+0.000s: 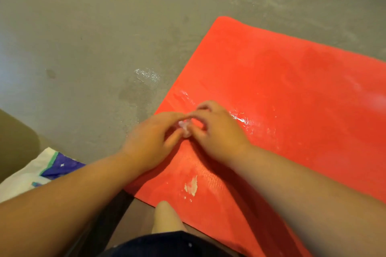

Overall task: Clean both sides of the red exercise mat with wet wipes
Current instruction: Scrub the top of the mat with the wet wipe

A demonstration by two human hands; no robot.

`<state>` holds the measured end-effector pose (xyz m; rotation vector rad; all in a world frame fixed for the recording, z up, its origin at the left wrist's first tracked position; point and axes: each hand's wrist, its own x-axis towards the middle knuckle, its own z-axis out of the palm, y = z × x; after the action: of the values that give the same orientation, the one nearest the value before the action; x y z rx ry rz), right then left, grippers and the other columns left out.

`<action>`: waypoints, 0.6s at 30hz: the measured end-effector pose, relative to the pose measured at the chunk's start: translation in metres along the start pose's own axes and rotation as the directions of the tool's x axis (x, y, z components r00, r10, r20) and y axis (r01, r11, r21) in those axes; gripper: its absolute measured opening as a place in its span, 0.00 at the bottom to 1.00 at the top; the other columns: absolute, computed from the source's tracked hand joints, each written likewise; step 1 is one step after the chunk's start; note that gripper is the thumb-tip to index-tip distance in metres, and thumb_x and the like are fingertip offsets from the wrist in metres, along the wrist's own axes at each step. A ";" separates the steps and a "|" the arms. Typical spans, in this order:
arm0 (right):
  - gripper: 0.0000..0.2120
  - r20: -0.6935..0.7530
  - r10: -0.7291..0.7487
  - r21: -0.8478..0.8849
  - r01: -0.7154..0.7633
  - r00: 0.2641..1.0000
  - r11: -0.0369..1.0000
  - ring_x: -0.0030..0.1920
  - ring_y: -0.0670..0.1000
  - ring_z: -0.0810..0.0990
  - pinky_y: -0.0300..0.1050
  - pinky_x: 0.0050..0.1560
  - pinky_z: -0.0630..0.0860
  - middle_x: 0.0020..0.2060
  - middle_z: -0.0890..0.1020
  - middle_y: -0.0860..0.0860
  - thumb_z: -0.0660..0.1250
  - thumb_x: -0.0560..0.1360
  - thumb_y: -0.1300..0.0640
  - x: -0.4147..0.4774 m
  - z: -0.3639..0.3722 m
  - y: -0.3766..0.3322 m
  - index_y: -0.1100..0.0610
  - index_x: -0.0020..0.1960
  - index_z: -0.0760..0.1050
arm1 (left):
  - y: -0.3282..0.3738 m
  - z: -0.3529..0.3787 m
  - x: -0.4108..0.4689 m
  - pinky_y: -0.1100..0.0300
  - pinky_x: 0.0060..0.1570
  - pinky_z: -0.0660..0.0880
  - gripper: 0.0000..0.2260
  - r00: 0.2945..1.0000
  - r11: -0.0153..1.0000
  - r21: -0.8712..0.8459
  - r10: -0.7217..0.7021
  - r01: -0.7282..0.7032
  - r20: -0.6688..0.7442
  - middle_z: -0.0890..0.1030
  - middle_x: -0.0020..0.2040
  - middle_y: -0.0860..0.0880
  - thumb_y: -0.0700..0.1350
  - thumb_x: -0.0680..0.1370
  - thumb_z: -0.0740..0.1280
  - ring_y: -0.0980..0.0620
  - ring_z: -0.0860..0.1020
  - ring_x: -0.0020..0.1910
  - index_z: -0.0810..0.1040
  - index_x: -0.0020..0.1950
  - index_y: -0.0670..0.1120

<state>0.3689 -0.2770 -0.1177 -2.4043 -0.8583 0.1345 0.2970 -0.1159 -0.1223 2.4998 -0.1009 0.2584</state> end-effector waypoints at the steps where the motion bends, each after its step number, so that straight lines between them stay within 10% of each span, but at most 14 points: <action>1: 0.10 0.058 -0.025 0.021 0.024 0.998 0.999 0.51 0.53 0.76 0.43 0.53 0.69 0.52 0.76 0.52 0.66 0.75 0.53 0.000 0.008 -0.011 0.53 0.55 0.81 | -0.009 -0.004 -0.007 0.60 0.53 0.71 0.16 0.999 0.999 0.042 -0.010 0.012 -0.031 0.81 0.52 0.51 0.52 0.76 0.61 0.52 0.77 0.50 0.80 0.59 0.48; 4: 0.08 0.129 -0.082 -0.022 0.085 0.988 0.996 0.50 0.57 0.77 0.48 0.52 0.72 0.49 0.77 0.54 0.66 0.74 0.57 -0.001 0.025 -0.026 0.56 0.51 0.81 | -0.043 -0.023 -0.033 0.56 0.64 0.66 0.25 0.979 0.958 0.201 -0.200 0.203 -0.032 0.77 0.64 0.47 0.57 0.75 0.55 0.44 0.74 0.63 0.77 0.64 0.46; 9: 0.08 0.240 -0.295 -0.116 0.329 0.925 0.937 0.49 0.59 0.78 0.50 0.48 0.74 0.44 0.79 0.57 0.65 0.74 0.57 0.003 0.024 -0.018 0.59 0.48 0.82 | -0.062 -0.021 -0.067 0.59 0.72 0.40 0.35 0.954 0.909 0.358 -0.272 0.213 0.123 0.49 0.76 0.57 0.64 0.75 0.40 0.60 0.45 0.74 0.57 0.78 0.50; 14: 0.11 -0.063 0.113 -0.244 -0.125 0.992 0.962 0.52 0.59 0.77 0.47 0.50 0.70 0.50 0.78 0.59 0.63 0.76 0.59 0.078 0.015 0.015 0.58 0.52 0.82 | -0.062 -0.018 -0.067 0.57 0.74 0.44 0.31 0.959 0.904 0.347 -0.281 0.248 0.047 0.56 0.76 0.55 0.61 0.77 0.43 0.60 0.50 0.74 0.62 0.76 0.49; 18: 0.09 0.047 -0.051 -0.120 0.056 0.998 0.991 0.52 0.57 0.77 0.46 0.52 0.69 0.49 0.79 0.57 0.65 0.75 0.59 0.049 0.041 -0.023 0.58 0.51 0.82 | -0.059 -0.020 -0.066 0.62 0.72 0.39 0.31 0.959 0.908 0.339 -0.280 0.247 0.051 0.56 0.77 0.54 0.60 0.77 0.43 0.61 0.49 0.74 0.62 0.76 0.50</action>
<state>0.3836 -0.2127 -0.1342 -2.4964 -0.9761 0.1169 0.2373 -0.0558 -0.1539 2.8200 0.2624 0.0382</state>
